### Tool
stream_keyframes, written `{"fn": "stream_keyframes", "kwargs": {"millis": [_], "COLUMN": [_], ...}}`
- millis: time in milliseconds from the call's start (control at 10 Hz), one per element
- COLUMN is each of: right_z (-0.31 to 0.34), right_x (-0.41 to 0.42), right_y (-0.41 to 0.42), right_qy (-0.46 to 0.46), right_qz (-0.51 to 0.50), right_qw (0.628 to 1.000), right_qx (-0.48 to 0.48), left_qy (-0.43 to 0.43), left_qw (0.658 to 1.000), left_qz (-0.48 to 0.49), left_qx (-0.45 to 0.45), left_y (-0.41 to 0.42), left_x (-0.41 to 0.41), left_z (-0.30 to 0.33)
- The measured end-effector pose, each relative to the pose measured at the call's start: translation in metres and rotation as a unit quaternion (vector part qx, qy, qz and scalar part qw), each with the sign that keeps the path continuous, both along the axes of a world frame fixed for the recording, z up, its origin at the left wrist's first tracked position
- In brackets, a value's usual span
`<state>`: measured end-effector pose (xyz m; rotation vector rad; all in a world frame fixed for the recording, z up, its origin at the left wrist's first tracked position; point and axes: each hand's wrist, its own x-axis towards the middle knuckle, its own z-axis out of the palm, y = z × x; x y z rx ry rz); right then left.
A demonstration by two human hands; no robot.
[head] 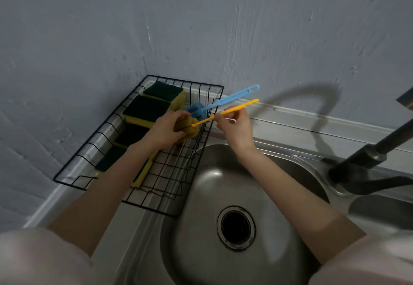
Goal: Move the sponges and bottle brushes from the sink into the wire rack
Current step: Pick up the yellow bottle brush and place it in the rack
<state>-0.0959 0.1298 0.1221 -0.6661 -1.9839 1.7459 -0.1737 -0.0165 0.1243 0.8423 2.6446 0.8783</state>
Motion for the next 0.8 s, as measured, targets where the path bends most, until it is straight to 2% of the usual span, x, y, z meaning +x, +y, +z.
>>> {"fn": "stream_keyframes", "kwargs": {"millis": [200, 500, 800], "right_z": [-0.019, -0.024, -0.010], "right_x": [-0.002, 0.003, 0.036], "right_y": [0.004, 0.009, 0.009], "right_qy": [-0.013, -0.022, -0.102], "right_qz": [-0.019, 0.010, 0.081], "right_qw": [1.000, 1.000, 0.991], "right_qx": [-0.008, -0.010, 0.012], "left_qy": [0.013, 0.004, 0.040], "left_qw": [1.000, 0.999, 0.999], "left_qz": [0.000, 0.005, -0.011], "left_qx": [-0.010, -0.038, -0.025], "left_y": [0.009, 0.010, 0.008], "left_x": [-0.006, 0.002, 0.035], "left_z": [-0.016, -0.006, 0.026]}}
